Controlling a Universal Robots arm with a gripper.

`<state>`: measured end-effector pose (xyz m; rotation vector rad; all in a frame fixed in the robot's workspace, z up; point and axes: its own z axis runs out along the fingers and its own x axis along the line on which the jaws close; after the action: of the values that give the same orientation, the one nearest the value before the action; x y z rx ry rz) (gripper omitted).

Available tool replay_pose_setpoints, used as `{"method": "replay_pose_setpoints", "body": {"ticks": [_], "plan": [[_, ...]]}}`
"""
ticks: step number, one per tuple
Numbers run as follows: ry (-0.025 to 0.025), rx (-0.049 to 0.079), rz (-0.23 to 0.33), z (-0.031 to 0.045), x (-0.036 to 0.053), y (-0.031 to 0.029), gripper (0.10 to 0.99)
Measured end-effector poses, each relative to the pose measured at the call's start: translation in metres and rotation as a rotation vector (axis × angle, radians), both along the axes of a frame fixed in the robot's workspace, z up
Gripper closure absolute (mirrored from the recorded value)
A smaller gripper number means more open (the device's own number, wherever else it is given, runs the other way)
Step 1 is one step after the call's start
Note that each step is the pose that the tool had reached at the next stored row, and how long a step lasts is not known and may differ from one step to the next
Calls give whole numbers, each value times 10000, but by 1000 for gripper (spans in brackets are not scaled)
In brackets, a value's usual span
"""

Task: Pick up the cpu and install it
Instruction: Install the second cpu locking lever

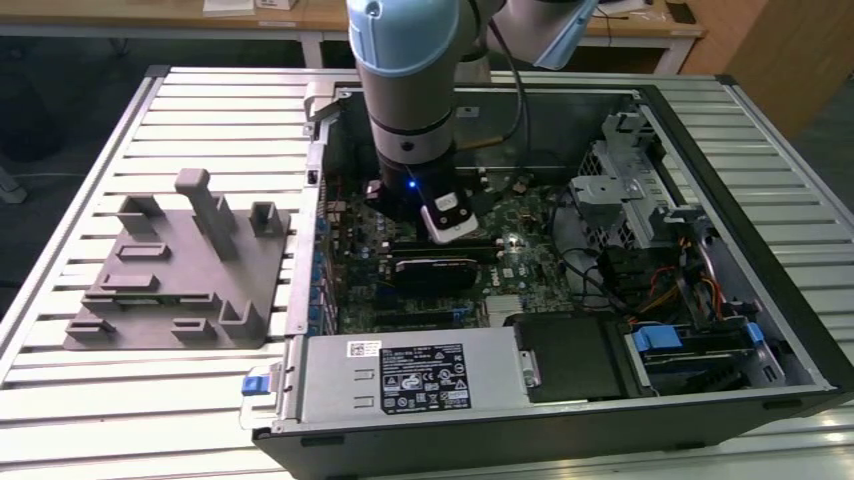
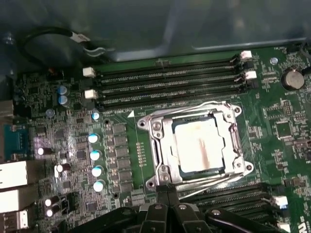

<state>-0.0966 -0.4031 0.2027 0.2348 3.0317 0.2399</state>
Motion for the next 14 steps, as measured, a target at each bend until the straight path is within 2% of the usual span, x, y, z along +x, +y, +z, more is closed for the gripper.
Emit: {"method": "replay_pose_setpoints", "body": {"ticks": [9, 14], "plan": [[1, 178, 18, -18, -2, -94, 980], [1, 349, 24, -31, -28, -101, 980]]}}
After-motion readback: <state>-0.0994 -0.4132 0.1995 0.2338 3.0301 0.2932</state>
